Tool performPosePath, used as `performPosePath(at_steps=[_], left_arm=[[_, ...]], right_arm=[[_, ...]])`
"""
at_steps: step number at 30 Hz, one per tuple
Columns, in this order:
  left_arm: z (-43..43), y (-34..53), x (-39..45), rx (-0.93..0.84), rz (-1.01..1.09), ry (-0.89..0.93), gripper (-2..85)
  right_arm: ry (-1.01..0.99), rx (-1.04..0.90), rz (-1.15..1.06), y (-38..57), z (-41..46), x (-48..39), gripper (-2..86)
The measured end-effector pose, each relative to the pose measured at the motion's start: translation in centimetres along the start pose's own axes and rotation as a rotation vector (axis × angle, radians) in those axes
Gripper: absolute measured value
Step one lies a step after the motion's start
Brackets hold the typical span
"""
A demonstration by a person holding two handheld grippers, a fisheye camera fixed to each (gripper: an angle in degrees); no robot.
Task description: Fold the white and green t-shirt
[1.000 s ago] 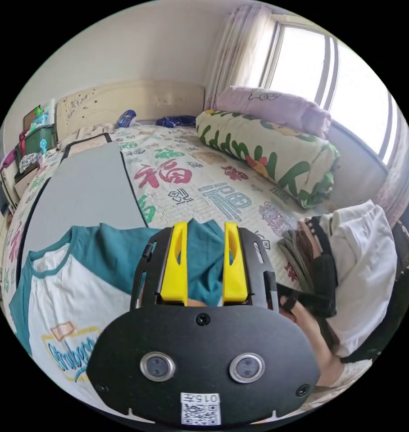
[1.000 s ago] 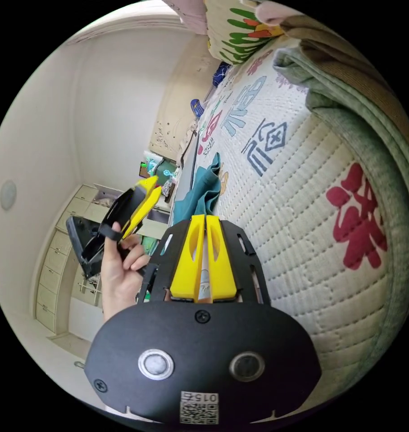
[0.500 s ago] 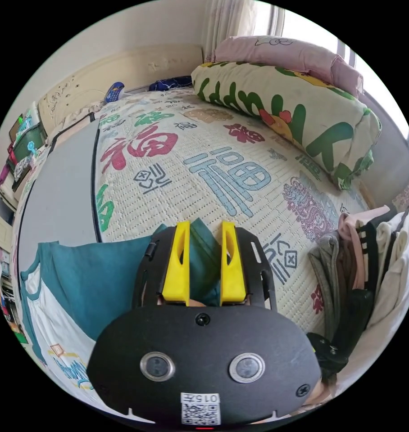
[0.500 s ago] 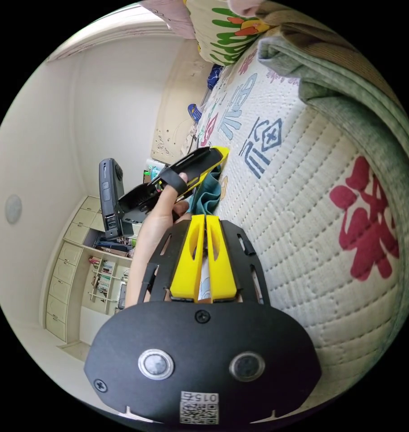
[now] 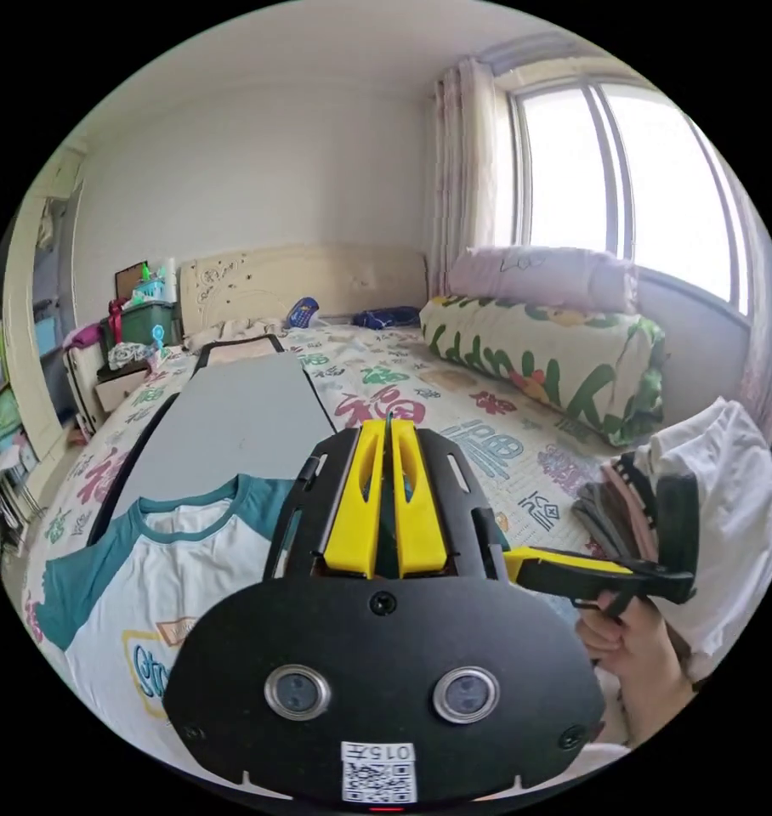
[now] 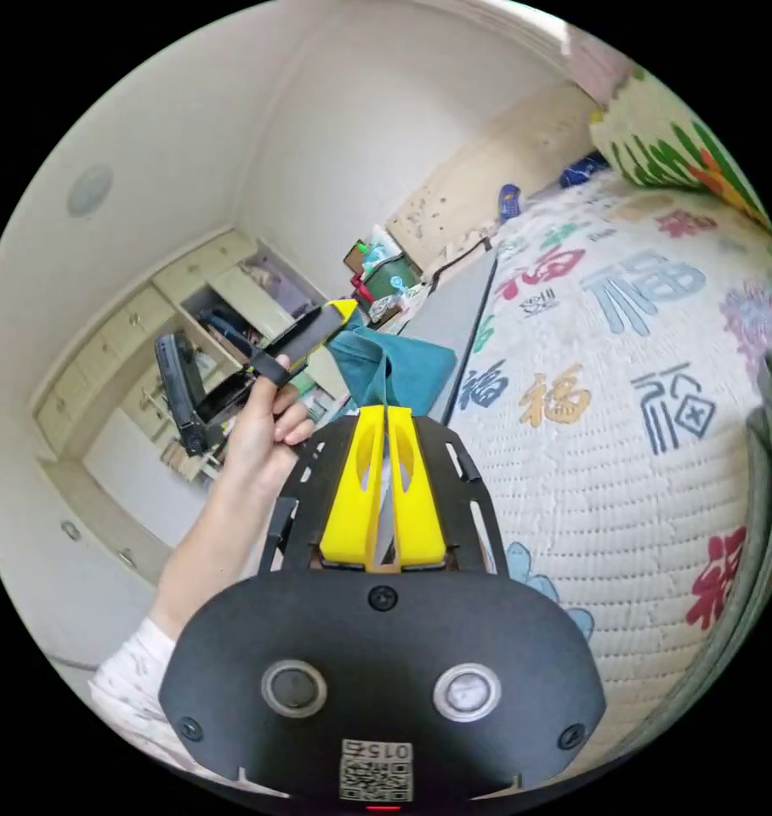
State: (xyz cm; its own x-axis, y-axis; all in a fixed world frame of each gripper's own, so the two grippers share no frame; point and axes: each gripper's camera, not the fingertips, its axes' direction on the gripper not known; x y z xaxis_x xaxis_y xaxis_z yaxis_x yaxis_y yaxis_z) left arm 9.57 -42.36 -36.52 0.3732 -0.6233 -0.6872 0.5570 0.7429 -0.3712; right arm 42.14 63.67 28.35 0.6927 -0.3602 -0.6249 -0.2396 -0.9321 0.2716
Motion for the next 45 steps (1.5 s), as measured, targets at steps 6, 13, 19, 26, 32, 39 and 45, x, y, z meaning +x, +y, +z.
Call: performPosePath(at_steps=[6, 13, 19, 26, 32, 39, 45], left_arm=[[-3.5, 5.3, -3.0, 0.059, -0.098, 0.149, -0.5], [-4.5, 9.8, -0.1, 0.053, 0.05, 0.094, -0.1], [-8.7, 15.0, -3.9, 0.111, 0.044, -0.003, 0.0], [-13.9, 23.8, -9.5, 0.02, 0.09, -0.172, 0.3], [-14.3, 28.4, -12.4, -0.093, 0.116, -0.275, 2.0], [-13.3, 27.0, -8.9, -0.217, 0.303, 0.075, 5.8], [-10.8, 26.5, -6.5, -0.375, 0.42, 0.221, 8.6]], right_arm=[[0.079, 0.121, 0.023, 5.8, -3.6, 0.7, -0.6], [-0.008, 0.225, 0.072, 12.4, -8.3, 3.6, -0.3], [-0.008, 0.056, -0.244, 16.2, -5.4, -1.6, -0.3], [-0.135, -0.152, -0.444, 21.2, -0.8, -4.0, 0.5], [0.005, -0.122, -0.462, 23.8, 0.4, -4.2, 4.5], [0.076, -0.268, -0.707, 28.2, 6.4, -9.5, 6.4], [0.286, -0.406, -0.738, 30.1, 12.2, -11.1, 7.8]])
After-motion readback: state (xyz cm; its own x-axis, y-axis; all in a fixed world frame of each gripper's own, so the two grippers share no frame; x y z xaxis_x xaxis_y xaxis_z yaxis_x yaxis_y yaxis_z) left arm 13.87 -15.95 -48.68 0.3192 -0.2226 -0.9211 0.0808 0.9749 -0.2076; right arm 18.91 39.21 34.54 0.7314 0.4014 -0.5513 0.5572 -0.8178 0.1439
